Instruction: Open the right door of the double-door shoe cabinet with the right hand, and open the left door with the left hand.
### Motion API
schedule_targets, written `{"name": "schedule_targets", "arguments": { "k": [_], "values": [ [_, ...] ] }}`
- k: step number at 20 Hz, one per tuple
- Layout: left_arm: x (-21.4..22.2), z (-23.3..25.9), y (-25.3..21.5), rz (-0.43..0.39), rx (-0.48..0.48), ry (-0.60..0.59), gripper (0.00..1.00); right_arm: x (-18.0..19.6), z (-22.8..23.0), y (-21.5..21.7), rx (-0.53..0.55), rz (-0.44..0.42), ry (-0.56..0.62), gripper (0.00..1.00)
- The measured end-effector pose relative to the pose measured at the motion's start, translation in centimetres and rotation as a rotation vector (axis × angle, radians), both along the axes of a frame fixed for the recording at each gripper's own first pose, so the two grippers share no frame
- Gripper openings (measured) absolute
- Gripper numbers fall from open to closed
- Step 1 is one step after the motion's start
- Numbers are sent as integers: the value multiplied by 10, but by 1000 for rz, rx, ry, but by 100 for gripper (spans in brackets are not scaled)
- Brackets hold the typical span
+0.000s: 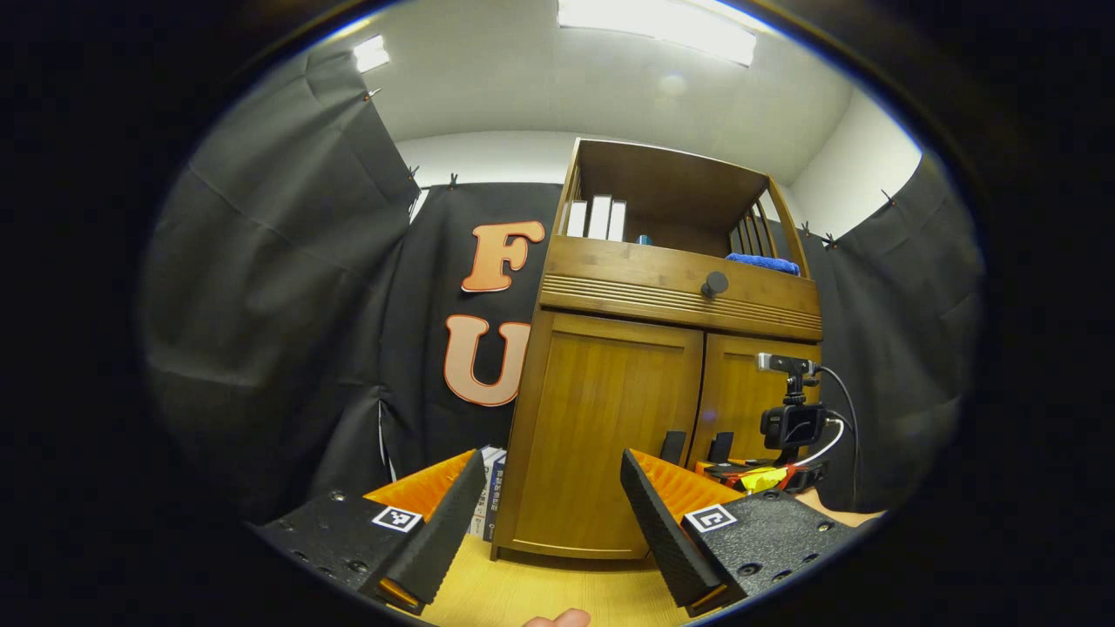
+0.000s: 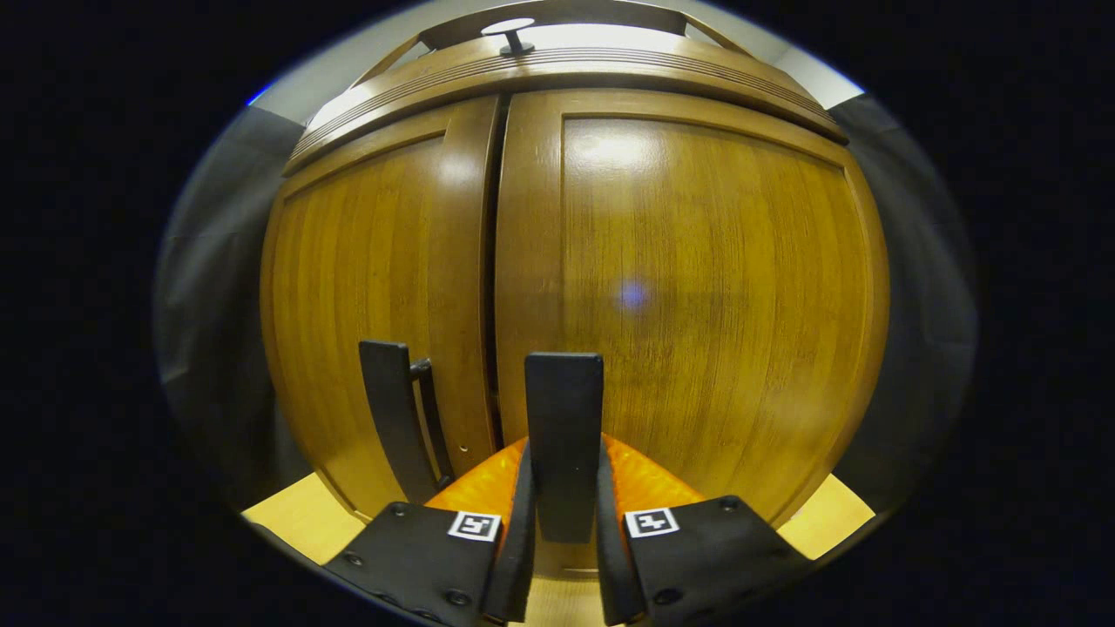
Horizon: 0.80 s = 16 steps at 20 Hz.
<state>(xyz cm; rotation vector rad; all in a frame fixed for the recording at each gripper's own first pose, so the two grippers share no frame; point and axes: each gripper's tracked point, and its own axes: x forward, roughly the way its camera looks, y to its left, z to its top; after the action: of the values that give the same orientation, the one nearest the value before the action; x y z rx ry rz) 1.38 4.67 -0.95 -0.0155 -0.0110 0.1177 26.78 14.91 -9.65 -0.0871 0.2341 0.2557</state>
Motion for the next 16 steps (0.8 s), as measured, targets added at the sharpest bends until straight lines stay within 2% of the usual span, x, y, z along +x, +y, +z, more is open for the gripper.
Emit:
{"name": "schedule_targets", "arguments": {
  "k": [5,6,7,9,10,11,12,13,15,16],
  "values": [
    [-9,-1,0,-4,7,18,95,-1,-2,-1,-34,4,13,34],
    [-11,-1,0,-6,7,21,95,-1,-2,-1,-29,4,15,29],
    [-12,0,0,-7,6,24,95,-2,-3,-1,-19,3,23,34],
    [-16,-2,-1,-10,5,32,95,-6,-2,-1,-10,11,35,34],
    [-19,-2,-1,-11,8,34,95,-9,0,-1,-10,15,37,29],
    [-21,-1,0,-10,12,33,95,-12,1,-2,-9,17,41,34],
    [-22,-1,0,-11,16,32,95,-16,2,-4,-11,19,45,34],
    [-23,0,0,-11,20,31,95,-21,2,-6,-12,21,45,29],
    [-25,1,1,-10,24,29,95,-34,5,-10,-7,32,41,29],
    [-24,1,-1,-15,22,28,95,-39,8,-12,1,40,36,34]
  ]
}}
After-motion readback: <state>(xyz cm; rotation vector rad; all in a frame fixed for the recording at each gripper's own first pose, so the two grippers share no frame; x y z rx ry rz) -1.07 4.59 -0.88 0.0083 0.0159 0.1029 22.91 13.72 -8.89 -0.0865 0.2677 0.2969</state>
